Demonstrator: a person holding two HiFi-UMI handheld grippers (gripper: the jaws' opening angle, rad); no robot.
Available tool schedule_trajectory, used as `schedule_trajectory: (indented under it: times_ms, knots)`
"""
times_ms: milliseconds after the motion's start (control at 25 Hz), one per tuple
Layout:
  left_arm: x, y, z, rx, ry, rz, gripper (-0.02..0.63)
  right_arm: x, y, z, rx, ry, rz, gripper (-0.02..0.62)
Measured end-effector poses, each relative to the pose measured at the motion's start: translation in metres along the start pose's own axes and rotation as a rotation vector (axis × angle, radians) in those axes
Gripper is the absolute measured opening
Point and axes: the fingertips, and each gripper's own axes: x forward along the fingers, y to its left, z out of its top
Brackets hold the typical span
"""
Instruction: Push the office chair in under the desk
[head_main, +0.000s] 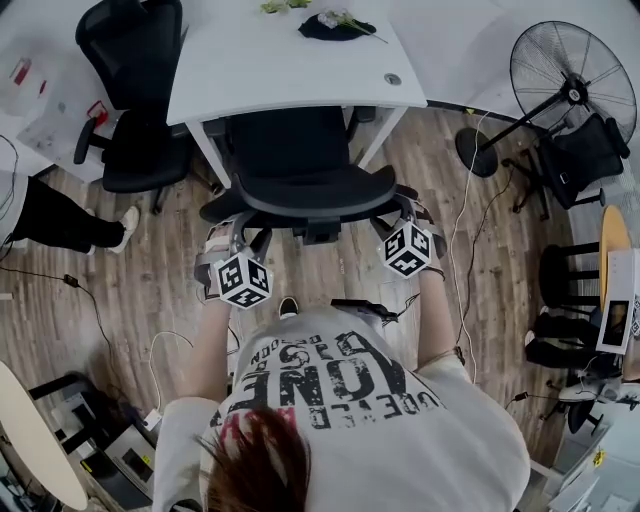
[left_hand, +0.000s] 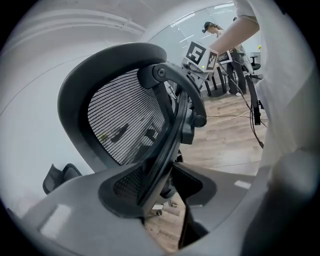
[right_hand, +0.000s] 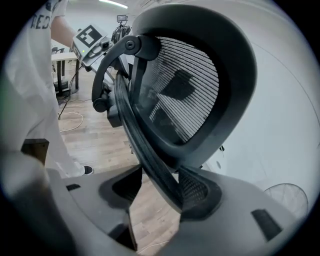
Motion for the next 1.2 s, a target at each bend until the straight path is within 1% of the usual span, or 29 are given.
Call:
schedule_trajectory:
  times_ms: [120,320,400,480,560,680,760,840,960,1040,1120,1200]
  knots:
    - [0.001,0.001,-0.001,-0.001,0.001,-0.001,0.192,0.001,0.000,0.001,0.005,0.006,-0.004,0.213]
    - [0.000,0.000,-0.003,0.000,-0.011,-0.004,0.193,0.003,0.003,0.002,0.010,0.017,-0.034,0.215]
    - [-0.002,-0.002,-0.003,-0.018,-0.019,-0.019,0.193,0.001,0.005,0.003,0.004,0.029,-0.046,0.215]
    - [-0.005,-0.003,-0.001,-0.052,-0.027,-0.044,0.193,-0.003,0.006,0.004,0.006,0.032,-0.062,0.215]
    - [-0.012,-0.002,0.003,-0.080,-0.047,-0.058,0.193,-0.014,0.005,0.007,0.035,0.009,-0.086,0.215]
    - [-0.027,0.000,0.017,-0.115,-0.105,-0.057,0.188,-0.037,0.000,0.012,0.150,-0.071,-0.125,0.213]
    - [-0.039,0.001,0.028,-0.161,-0.153,-0.047,0.168,-0.052,-0.002,0.016,0.243,-0.137,-0.154,0.209]
    - [-0.052,0.006,0.039,-0.250,-0.212,-0.030,0.144,-0.066,-0.004,0.022,0.334,-0.203,-0.183,0.196]
    - [-0.071,0.024,0.064,-0.439,-0.336,0.001,0.117,-0.084,-0.006,0.033,0.494,-0.315,-0.218,0.133]
    - [-0.080,0.038,0.077,-0.550,-0.409,0.029,0.102,-0.095,-0.012,0.038,0.597,-0.381,-0.244,0.074]
    - [-0.088,0.047,0.086,-0.612,-0.456,0.065,0.078,-0.107,-0.020,0.041,0.706,-0.449,-0.264,0.049]
    - [-0.096,0.053,0.093,-0.634,-0.482,0.101,0.051,-0.119,-0.027,0.044,0.822,-0.521,-0.273,0.035]
